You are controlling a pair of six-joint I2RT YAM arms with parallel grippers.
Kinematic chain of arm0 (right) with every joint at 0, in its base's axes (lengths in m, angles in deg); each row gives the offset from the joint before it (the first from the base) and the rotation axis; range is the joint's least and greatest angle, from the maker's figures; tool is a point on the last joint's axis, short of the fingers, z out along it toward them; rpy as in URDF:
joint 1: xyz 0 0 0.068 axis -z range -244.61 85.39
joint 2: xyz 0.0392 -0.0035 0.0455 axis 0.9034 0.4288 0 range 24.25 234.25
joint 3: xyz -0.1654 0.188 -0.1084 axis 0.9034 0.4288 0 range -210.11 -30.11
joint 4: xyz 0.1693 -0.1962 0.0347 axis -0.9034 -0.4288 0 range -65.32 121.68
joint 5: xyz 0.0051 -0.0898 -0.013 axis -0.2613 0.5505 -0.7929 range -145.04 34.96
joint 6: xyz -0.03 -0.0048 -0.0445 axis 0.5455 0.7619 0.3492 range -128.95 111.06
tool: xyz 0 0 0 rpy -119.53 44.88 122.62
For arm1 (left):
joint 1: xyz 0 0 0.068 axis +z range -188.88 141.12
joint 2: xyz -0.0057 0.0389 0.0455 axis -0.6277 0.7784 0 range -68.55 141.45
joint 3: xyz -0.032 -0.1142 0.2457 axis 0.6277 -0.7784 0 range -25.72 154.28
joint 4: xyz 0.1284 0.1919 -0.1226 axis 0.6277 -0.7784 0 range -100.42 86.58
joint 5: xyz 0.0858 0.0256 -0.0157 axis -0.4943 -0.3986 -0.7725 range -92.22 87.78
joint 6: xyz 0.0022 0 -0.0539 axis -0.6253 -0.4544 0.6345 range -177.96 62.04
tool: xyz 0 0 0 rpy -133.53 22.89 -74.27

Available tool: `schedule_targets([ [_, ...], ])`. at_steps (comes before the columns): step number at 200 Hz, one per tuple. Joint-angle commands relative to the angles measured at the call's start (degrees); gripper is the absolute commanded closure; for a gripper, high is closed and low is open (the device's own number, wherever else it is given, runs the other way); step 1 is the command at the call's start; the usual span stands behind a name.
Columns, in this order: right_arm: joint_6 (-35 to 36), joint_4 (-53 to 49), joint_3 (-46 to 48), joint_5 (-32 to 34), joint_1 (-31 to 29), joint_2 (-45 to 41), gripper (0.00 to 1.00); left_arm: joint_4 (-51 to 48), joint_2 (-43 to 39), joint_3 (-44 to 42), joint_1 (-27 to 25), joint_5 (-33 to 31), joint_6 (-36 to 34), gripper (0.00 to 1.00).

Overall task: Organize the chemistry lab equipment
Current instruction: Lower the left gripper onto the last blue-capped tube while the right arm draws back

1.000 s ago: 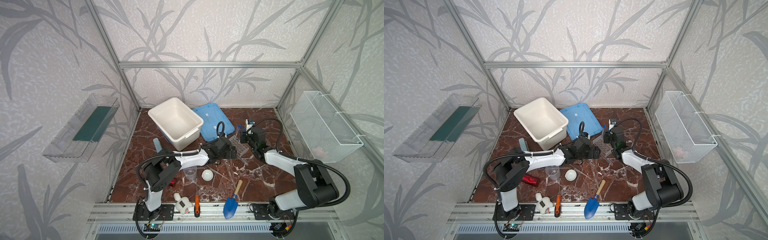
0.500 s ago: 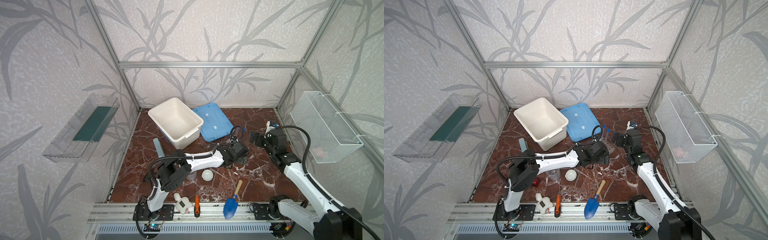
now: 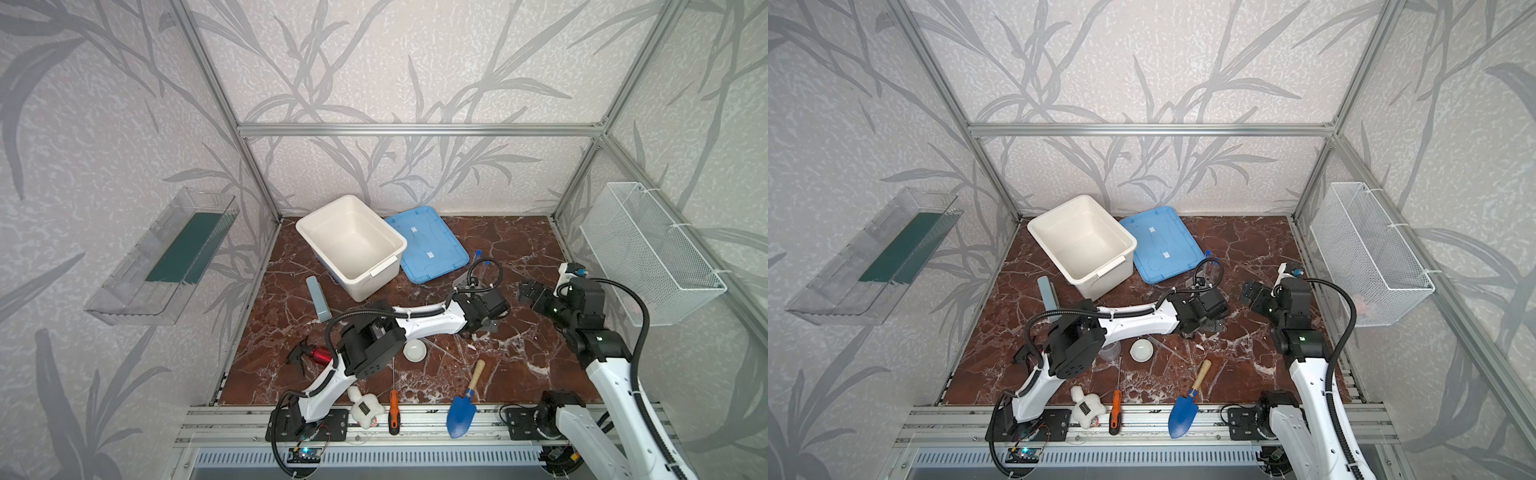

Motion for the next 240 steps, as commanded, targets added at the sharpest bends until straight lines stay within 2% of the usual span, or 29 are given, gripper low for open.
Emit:
schedule_targets([
  [1, -0.70, -2.29, -0.85, -1.67, 0.46, -0.99, 0.01, -4.18, 2.01, 2.92, -0.81, -3.74, 0.38, 0.01],
  [50, -0.60, -2.74, -0.93, -1.78, 1.60, -2.02, 0.01, -4.53, 6.01, 6.91, -1.05, -2.80, -0.32, 0.01],
  [121, 2.07, -3.60, -0.78, -1.92, 3.62, -2.43, 0.01, -11.00, 9.31, 11.78, -1.41, -4.32, -0.26, 0.01],
  [154, 1.92, -3.04, -0.80, -2.41, 3.94, -2.50, 0.01, -14.77, 8.60, 11.68, -1.44, -2.87, 0.87, 0.23],
  [180, 2.16, -3.25, -0.74, -2.42, 4.24, -2.59, 0.01, -14.30, 6.17, 8.12, -1.47, -0.48, 1.59, 0.39],
  [205, 2.44, -3.69, -0.78, -2.26, 4.33, -2.90, 0.01, -14.39, 2.62, 3.63, -1.18, -2.10, 2.41, 0.50],
  [240, 2.60, -3.58, -0.74, -2.44, 4.42, -3.73, 0.01, -12.88, -2.93, -4.10, -0.19, -2.42, 3.83, 0.59],
])
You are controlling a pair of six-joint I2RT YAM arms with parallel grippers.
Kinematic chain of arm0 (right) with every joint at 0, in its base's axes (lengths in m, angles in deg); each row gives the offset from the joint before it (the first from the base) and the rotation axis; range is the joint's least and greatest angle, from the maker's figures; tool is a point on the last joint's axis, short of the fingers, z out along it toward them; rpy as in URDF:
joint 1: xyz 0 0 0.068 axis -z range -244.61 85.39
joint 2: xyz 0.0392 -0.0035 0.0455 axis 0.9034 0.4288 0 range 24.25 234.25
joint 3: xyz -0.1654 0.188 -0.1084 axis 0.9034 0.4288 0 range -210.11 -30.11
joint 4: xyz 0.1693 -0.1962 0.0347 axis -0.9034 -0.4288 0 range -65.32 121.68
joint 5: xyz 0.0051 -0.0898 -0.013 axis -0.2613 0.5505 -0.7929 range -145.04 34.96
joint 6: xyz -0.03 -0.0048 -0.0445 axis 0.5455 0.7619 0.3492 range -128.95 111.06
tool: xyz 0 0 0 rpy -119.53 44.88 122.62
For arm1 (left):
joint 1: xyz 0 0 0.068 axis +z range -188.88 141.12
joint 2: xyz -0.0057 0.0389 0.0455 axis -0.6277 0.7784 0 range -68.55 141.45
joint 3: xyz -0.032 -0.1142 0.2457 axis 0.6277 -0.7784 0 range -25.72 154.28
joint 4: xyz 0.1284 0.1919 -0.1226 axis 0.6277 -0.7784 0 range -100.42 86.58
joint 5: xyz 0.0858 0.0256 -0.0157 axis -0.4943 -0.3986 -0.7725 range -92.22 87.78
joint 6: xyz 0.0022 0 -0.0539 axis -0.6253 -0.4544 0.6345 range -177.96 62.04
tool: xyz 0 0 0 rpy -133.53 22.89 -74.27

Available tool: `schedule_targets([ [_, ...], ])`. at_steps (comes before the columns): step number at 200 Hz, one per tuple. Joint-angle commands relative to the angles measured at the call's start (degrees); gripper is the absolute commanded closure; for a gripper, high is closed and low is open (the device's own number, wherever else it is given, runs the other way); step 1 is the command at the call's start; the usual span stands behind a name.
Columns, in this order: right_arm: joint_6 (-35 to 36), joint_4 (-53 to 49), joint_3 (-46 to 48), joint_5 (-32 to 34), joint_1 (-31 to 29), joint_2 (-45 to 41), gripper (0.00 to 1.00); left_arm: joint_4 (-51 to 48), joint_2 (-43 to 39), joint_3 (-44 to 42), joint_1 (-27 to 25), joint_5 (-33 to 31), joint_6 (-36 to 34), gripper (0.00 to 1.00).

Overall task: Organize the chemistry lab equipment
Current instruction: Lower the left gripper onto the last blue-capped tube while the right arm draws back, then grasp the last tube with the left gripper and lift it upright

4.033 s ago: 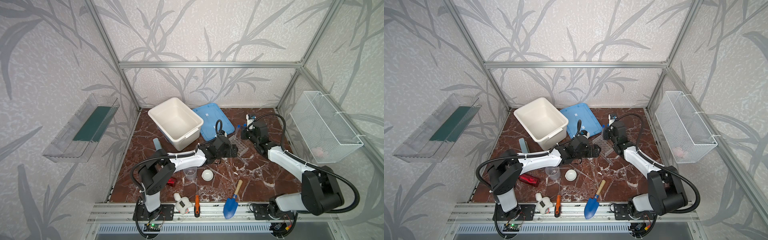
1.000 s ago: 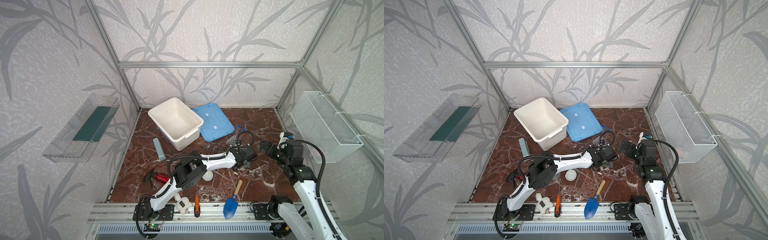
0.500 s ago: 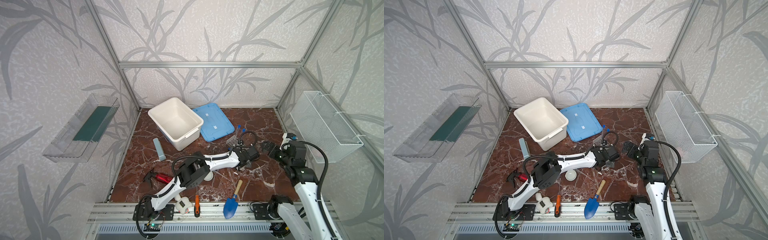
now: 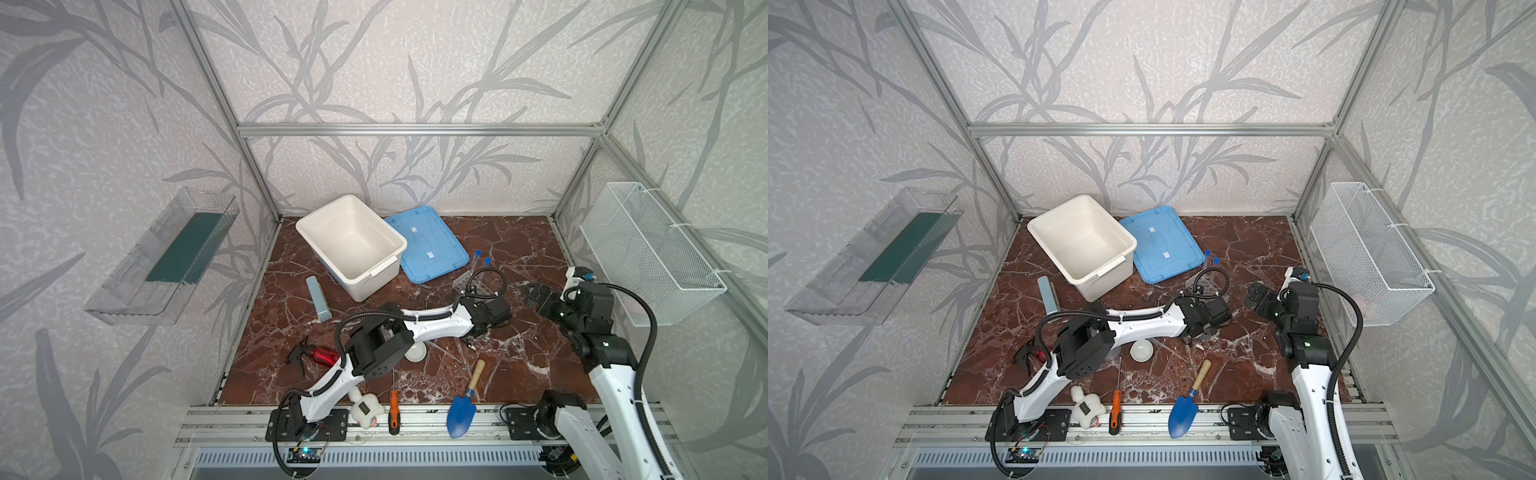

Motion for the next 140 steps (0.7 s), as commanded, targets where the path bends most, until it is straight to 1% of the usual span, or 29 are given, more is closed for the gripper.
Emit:
schedule_targets([
  [1, 0.88, -0.52, -0.69, -0.64, 0.33, -1.24, 0.01, -1.72, -4.85, -5.22, 0.67, -0.71, 2.31, 0.60],
  [13, 0.85, 0.45, 0.06, -0.79, 0.33, -2.58, 0.00, -0.20, -6.34, -7.31, 0.77, -0.19, 1.29, 0.65],
  [25, 0.81, 1.29, 0.75, -0.91, 0.33, -3.45, 0.00, 0.62, -6.81, -8.27, 0.86, 0.42, 0.85, 0.67],
  [44, 1.02, 1.70, 1.09, -1.34, 0.33, -3.24, 0.01, 2.27, -6.51, -9.33, 1.17, 3.41, 0.06, 0.69],
  [63, 1.10, 1.36, 0.69, -1.85, 0.31, -2.20, 0.01, 1.44, -6.84, -9.35, 1.18, 3.68, -0.44, 0.75],
  [68, 1.11, 1.49, 0.71, -2.03, 0.27, -2.09, 0.00, 1.29, -7.05, -9.51, 1.22, 3.71, -0.56, 0.80],
  [83, 1.11, 1.95, 1.04, -3.00, 0.31, -2.06, 0.00, 0.75, -7.50, -9.99, 1.33, 3.60, -0.59, 0.81],
  [93, 1.10, 3.43, 1.35, -5.09, 0.33, -2.15, 0.01, 1.21, -7.64, -10.66, 1.51, 4.07, -0.49, 0.83],
  [107, 0.80, 6.77, 2.36, -10.68, 0.29, -2.11, 0.01, 2.43, -7.99, -11.84, 2.00, 5.03, -0.23, 0.85],
  [112, 0.53, 7.82, 2.49, -12.46, 0.33, -1.97, 0.01, 2.88, -8.12, -12.16, 2.10, 5.36, -0.23, 0.89],
  [118, 0.33, 8.52, 2.57, -14.16, 0.29, -1.59, 0.01, 3.54, -8.51, -12.89, 2.26, 5.60, -0.23, 0.90],
  [140, -0.03, 9.04, 2.09, -17.22, 0.33, 0.04, 0.01, 7.54, -11.62, -17.06, 2.74, 5.04, 0.46, 0.90],
])
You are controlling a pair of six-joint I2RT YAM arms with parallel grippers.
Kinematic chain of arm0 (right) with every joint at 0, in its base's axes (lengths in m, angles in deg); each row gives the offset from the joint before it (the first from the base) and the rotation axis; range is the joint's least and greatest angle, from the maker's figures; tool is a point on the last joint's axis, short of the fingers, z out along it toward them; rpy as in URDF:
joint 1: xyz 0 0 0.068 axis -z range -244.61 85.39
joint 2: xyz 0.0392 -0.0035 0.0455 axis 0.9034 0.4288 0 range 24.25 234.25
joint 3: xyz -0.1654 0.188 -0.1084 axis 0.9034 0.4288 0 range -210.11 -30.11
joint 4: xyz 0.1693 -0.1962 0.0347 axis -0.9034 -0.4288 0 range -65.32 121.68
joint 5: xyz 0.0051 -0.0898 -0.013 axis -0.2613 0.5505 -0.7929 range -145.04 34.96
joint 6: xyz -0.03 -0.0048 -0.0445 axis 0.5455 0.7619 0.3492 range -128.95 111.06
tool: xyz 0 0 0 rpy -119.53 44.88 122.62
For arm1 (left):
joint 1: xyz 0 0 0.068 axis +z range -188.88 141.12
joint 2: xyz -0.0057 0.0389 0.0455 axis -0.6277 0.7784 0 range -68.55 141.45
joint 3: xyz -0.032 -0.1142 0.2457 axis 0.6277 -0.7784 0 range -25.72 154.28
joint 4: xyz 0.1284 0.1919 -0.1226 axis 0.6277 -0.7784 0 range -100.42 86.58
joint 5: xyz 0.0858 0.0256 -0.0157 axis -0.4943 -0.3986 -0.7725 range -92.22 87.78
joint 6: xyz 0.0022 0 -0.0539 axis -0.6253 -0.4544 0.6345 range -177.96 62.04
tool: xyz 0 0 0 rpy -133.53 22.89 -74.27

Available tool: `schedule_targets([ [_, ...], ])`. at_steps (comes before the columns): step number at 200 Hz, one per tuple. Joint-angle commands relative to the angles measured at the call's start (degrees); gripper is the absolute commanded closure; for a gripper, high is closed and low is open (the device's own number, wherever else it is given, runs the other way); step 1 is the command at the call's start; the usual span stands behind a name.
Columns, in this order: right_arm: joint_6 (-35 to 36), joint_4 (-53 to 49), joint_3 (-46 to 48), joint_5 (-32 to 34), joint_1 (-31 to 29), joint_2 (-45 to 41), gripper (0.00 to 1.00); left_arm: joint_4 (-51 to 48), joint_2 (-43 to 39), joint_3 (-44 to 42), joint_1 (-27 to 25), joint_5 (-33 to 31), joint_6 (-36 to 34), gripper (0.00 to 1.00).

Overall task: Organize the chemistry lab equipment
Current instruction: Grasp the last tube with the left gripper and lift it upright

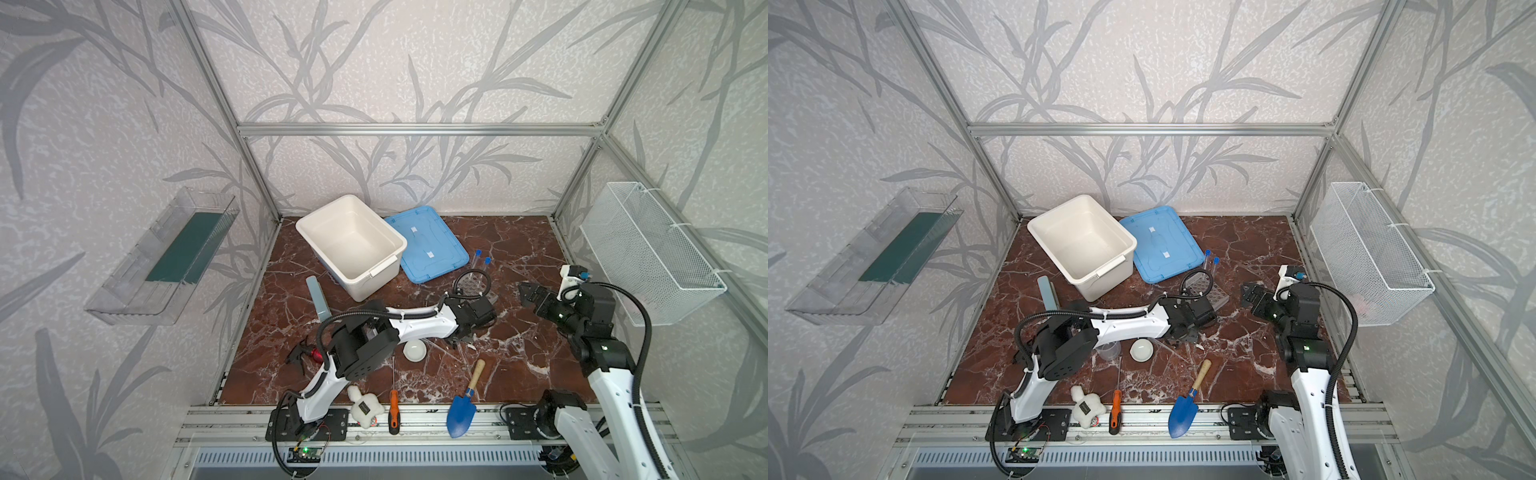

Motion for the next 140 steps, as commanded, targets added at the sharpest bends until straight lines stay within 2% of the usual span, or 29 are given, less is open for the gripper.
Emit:
schedule_targets([
  [1, -0.38, 3.75, 0.01, -6.88, 0.18, 1.28, 0.01, 2.29, -3.78, -4.73, 0.71, 0.23, 1.05, 0.90],
  [48, -1.21, 6.14, 0.53, -10.03, 0.18, 3.31, 0.01, 15.97, -13.70, -16.98, 1.45, -3.17, -1.11, 0.90],
  [77, -3.62, 14.20, 1.60, -21.22, -0.03, 6.06, 0.01, 31.14, -20.67, -25.94, 1.65, -2.84, -8.04, 0.90],
  [93, -5.47, 16.55, 1.17, -24.35, -1.02, 7.95, 0.01, 39.80, -24.72, -30.55, 1.70, -0.84, -12.52, 0.90],
  [107, -3.72, 14.56, -0.74, -23.35, -3.58, 9.62, 0.01, 45.42, -27.69, -33.84, 2.05, 1.27, -15.45, 0.90],
  [140, 1.54, 7.72, -7.37, -15.58, -13.88, 15.00, 0.01, 47.08, -32.11, -36.63, 2.07, 1.47, -20.64, 0.89],
])
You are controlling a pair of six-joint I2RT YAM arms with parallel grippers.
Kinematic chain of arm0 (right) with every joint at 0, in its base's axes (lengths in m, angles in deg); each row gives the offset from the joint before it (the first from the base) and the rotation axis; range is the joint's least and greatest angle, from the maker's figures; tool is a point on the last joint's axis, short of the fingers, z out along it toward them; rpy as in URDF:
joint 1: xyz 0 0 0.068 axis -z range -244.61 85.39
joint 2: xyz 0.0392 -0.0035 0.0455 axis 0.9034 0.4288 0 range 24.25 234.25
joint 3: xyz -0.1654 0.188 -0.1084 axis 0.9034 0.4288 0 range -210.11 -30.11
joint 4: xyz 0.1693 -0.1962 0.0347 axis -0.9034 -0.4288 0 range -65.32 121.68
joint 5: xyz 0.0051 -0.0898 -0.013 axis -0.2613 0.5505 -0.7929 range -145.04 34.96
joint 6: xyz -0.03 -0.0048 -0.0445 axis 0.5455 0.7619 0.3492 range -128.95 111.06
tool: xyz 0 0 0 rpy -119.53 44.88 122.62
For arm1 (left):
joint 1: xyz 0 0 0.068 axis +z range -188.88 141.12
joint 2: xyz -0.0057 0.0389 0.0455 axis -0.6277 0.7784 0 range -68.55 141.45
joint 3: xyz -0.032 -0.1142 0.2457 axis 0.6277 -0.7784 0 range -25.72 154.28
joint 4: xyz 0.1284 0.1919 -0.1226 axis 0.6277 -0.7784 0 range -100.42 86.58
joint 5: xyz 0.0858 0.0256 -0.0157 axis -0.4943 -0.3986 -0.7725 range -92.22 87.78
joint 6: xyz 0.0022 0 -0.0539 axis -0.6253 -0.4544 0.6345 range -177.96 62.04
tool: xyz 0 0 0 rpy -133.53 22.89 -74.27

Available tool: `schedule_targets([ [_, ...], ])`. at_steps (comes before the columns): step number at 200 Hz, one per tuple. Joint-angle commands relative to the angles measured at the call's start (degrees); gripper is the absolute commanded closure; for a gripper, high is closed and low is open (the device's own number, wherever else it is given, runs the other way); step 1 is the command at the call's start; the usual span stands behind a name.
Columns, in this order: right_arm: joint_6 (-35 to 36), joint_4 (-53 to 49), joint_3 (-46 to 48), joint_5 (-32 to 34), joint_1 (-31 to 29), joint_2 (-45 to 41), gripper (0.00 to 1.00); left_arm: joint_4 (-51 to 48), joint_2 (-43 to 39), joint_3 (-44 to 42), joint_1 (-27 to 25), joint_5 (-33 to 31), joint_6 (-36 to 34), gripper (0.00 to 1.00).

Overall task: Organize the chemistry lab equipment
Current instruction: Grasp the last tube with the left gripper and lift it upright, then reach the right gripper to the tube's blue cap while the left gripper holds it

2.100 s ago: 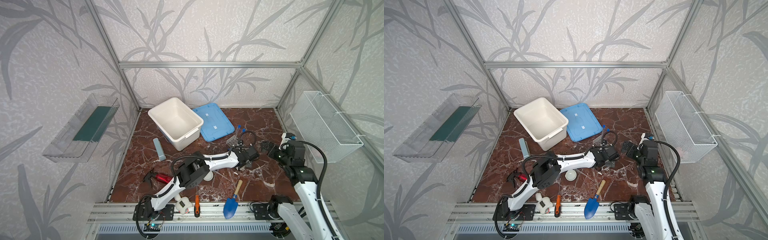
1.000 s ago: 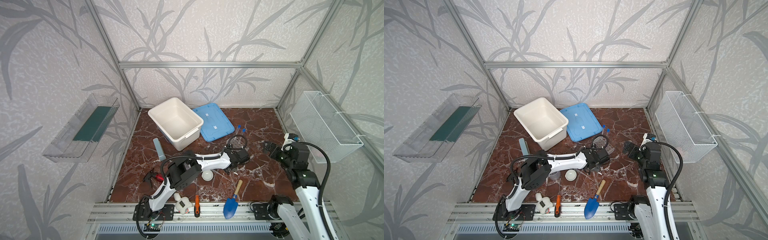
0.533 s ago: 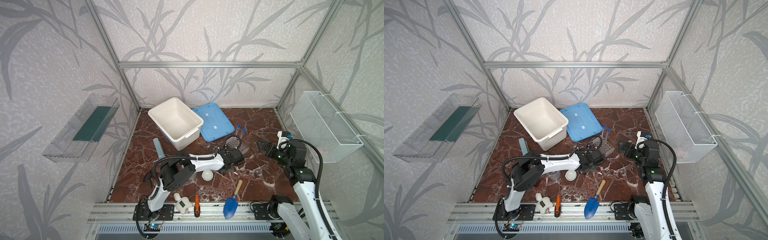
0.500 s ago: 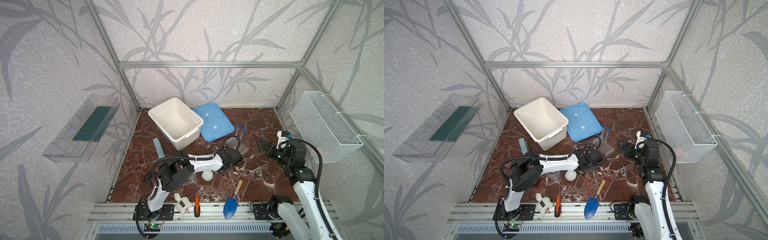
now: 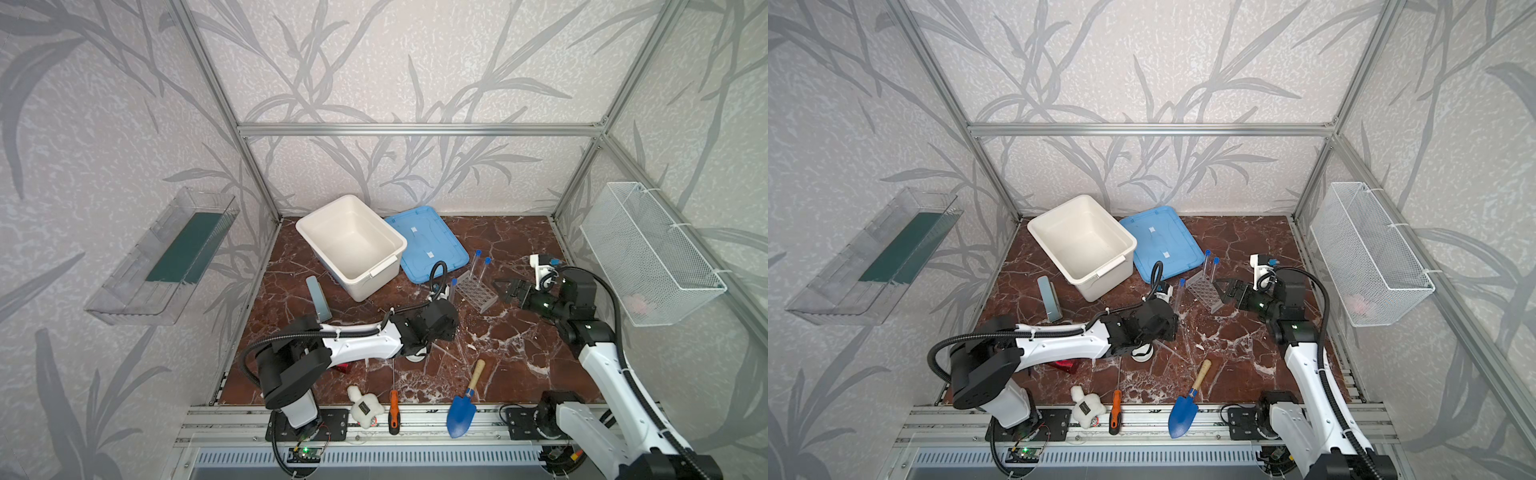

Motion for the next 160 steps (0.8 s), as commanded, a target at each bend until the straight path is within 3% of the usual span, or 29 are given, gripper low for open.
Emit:
schedule_targets([
  [1, 3.53, -2.66, -5.56, 2.97, -5.97, 2.86, 0.01, 7.40, -3.44, -1.95, 0.17, 0.38, -5.93, 0.89],
  [31, 3.43, -2.76, -9.98, 5.80, -13.43, 9.93, 0.05, 9.34, -6.17, -4.26, 0.02, 2.59, -7.05, 0.89],
  [55, 3.28, -2.38, -13.69, 5.58, -17.05, 14.88, 0.16, 9.99, -8.12, -5.64, -0.38, 2.41, -6.65, 0.89],
  [98, -0.79, 2.19, -13.45, 6.37, -17.40, 16.69, 0.26, 9.59, -11.33, -6.59, -0.54, 1.16, -6.26, 0.89],
  [137, -3.74, 8.98, -11.92, 0.54, -17.49, 17.03, 0.48, 9.65, -11.27, -6.37, -0.66, 1.93, -5.06, 0.89],
  [160, -4.60, 10.00, -11.19, 0.44, -17.49, 17.17, 0.53, 9.34, -11.24, -6.05, -0.87, 1.78, -5.02, 0.89],
])
